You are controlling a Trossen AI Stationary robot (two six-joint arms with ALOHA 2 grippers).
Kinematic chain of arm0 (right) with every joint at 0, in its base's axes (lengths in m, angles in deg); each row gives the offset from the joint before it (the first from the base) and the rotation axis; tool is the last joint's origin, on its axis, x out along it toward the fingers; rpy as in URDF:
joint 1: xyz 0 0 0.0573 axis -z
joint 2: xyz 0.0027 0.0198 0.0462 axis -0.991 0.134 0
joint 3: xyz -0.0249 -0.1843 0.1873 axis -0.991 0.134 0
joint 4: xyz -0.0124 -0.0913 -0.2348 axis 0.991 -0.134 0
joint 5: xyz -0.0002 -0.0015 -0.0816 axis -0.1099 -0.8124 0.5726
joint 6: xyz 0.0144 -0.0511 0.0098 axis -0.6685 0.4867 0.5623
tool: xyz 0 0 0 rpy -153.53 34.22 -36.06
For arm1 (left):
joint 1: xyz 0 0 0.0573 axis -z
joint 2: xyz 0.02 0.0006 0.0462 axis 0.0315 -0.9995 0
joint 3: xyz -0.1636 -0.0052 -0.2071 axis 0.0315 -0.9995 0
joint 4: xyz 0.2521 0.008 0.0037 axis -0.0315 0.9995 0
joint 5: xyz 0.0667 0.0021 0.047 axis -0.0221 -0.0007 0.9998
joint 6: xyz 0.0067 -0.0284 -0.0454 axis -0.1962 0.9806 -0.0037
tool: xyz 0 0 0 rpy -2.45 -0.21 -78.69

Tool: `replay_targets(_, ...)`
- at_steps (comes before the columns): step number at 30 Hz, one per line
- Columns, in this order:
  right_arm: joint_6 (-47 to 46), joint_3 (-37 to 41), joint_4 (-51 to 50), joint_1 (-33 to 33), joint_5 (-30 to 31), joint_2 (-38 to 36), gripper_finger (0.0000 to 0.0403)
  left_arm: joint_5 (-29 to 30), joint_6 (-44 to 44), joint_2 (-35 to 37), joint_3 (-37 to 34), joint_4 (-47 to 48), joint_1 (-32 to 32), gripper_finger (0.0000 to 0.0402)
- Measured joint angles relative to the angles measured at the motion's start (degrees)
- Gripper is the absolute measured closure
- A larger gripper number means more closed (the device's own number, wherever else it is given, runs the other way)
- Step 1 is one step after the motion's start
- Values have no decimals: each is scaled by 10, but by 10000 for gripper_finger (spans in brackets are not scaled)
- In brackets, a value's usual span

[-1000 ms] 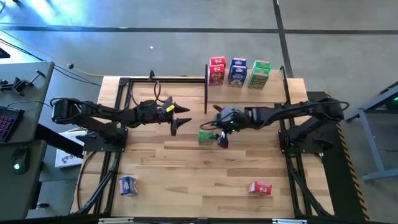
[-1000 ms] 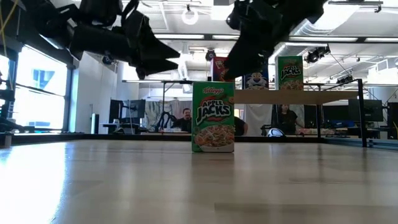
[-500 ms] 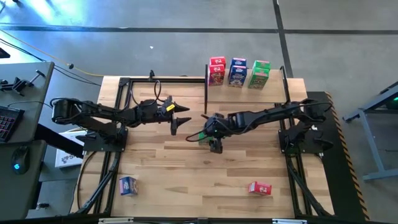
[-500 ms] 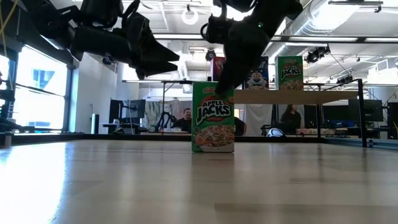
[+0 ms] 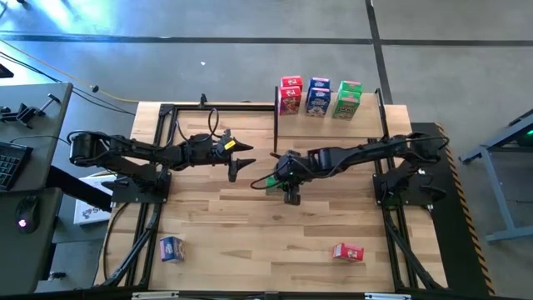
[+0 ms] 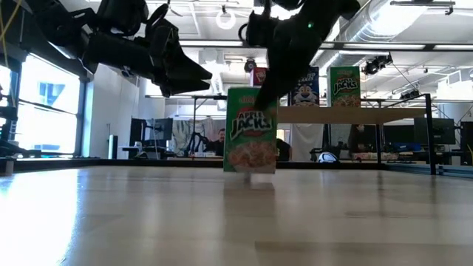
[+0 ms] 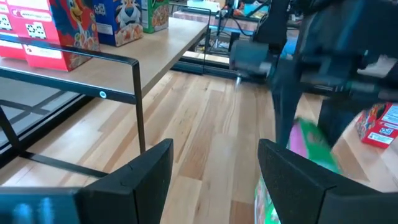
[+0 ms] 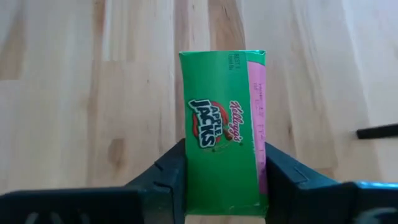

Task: Stack cereal on shelf
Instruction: Put the green cereal box on the shelf and aligned with the other green cereal boxes

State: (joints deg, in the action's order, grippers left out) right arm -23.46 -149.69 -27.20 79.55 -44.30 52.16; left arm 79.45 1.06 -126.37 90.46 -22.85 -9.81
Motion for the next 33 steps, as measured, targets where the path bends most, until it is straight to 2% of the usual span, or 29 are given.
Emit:
replay_targets(5, 22, -26, -81, 1, -9, -52, 268, -1, 1, 0, 0, 4, 0, 174)
replay_targets(9, 56, -43, -192, 12, 22, -121, 264, -2, 1, 0, 0, 7, 0, 174)
replay_targets(13, 102, -45, -308, 49, 60, -209, 270, -2, 1, 0, 0, 7, 0, 174)
replay_targets(17, 163, -45, -391, 113, 85, -287, 274, -2, 6, 0, 0, 7, 0, 174)
replay_targets(21, 228, -45, -404, 196, 91, -342, 274, -2, 6, 0, 0, 7, 0, 174)
replay_targets(25, 295, -45, -406, 273, 78, -362, 275, -2, 6, 0, 0, 6, 0, 174)
replay_targets(30, 336, -45, -406, 362, 10, -352, 275, -2, 6, 0, 0, 6, 0, 174)
replay_targets(33, 355, -45, -406, 397, -11, -345, 275, -2, 6, 0, 0, 6, 0, 174)
